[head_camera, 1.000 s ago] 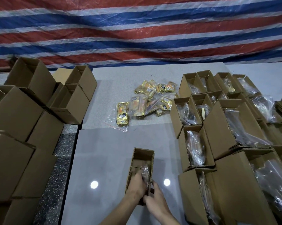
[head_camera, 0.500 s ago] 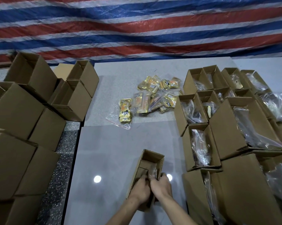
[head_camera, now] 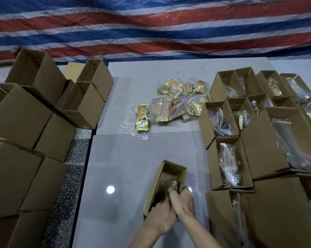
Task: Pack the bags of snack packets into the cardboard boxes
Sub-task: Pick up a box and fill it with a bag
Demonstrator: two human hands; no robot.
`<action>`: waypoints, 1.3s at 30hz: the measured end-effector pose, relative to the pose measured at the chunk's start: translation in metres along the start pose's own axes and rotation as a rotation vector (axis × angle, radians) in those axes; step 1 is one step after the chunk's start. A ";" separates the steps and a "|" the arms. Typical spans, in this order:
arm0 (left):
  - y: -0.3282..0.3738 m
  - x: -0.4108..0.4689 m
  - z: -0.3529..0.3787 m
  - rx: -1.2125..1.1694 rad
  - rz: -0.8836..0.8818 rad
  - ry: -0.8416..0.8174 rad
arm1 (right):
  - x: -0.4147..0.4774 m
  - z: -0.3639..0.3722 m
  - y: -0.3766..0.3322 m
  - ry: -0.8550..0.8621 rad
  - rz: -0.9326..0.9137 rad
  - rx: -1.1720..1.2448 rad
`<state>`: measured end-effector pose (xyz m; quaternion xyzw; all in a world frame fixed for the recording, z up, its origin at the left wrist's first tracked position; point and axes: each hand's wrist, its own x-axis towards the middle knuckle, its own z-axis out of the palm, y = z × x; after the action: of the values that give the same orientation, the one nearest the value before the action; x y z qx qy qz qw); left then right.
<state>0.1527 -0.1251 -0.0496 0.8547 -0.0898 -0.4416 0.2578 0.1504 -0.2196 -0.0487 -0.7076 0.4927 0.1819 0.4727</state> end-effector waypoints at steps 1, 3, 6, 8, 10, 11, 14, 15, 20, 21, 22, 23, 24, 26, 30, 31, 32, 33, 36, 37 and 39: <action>-0.002 0.003 -0.003 -0.050 0.003 -0.019 | 0.001 0.000 -0.001 -0.009 -0.004 -0.016; -0.007 0.007 -0.006 -0.078 0.016 -0.022 | 0.005 0.000 -0.002 0.008 -0.015 -0.057; -0.008 0.008 -0.007 -0.039 0.214 0.096 | 0.013 0.000 -0.003 0.092 -0.036 -0.066; -0.006 0.005 -0.009 -0.118 0.351 0.235 | 0.017 0.000 -0.006 0.123 -0.034 -0.046; -0.006 0.006 -0.015 -0.191 0.389 0.351 | 0.023 -0.001 -0.011 0.132 -0.020 -0.040; -0.006 0.007 -0.019 -0.223 0.395 0.382 | 0.026 -0.001 -0.014 0.133 -0.013 -0.041; -0.005 0.014 -0.032 -0.297 0.427 0.494 | 0.035 -0.004 -0.023 0.140 0.020 -0.040; -0.002 0.017 -0.038 -0.350 0.420 0.540 | 0.037 -0.005 -0.026 0.139 0.034 -0.034; -0.001 0.057 -0.082 -0.795 0.193 0.747 | 0.048 -0.004 -0.035 0.115 0.045 -0.040; -0.005 0.071 -0.094 -0.885 0.107 0.747 | 0.049 -0.004 -0.036 0.114 0.037 -0.058; -0.009 0.086 -0.106 -0.963 0.009 0.727 | 0.050 -0.003 -0.036 0.114 0.029 -0.071; -0.014 0.100 -0.116 -1.024 -0.087 0.689 | 0.050 -0.002 -0.036 0.114 0.021 -0.078; -0.019 0.114 -0.125 -1.085 -0.164 0.636 | 0.051 -0.001 -0.035 0.113 0.014 -0.082; -0.029 0.138 -0.137 -1.261 -0.246 0.504 | 0.052 0.000 -0.034 0.108 0.006 -0.091; -0.039 0.177 -0.148 -1.557 -0.284 0.361 | 0.054 0.003 -0.033 0.103 -0.008 -0.098; -0.038 0.185 -0.150 -1.600 -0.275 0.341 | 0.055 0.003 -0.033 0.100 -0.016 -0.099; -0.036 0.192 -0.152 -1.625 -0.259 0.309 | 0.055 0.003 -0.033 0.096 -0.023 -0.097; -0.032 0.199 -0.154 -1.649 -0.240 0.276 | 0.055 0.004 -0.033 0.091 -0.028 -0.093; -0.026 0.223 -0.160 -1.860 -0.242 0.287 | 0.056 0.004 -0.033 0.085 -0.038 -0.092; -0.025 0.230 -0.162 -1.923 -0.256 0.286 | 0.056 0.004 -0.033 0.087 -0.037 -0.096; -0.023 0.244 -0.167 -1.968 -0.314 0.257 | 0.058 0.004 -0.032 0.093 -0.031 -0.118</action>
<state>0.4297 -0.1386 -0.1548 0.3046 0.4574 -0.2529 0.7963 0.2056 -0.2443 -0.0768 -0.7495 0.4914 0.1702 0.4097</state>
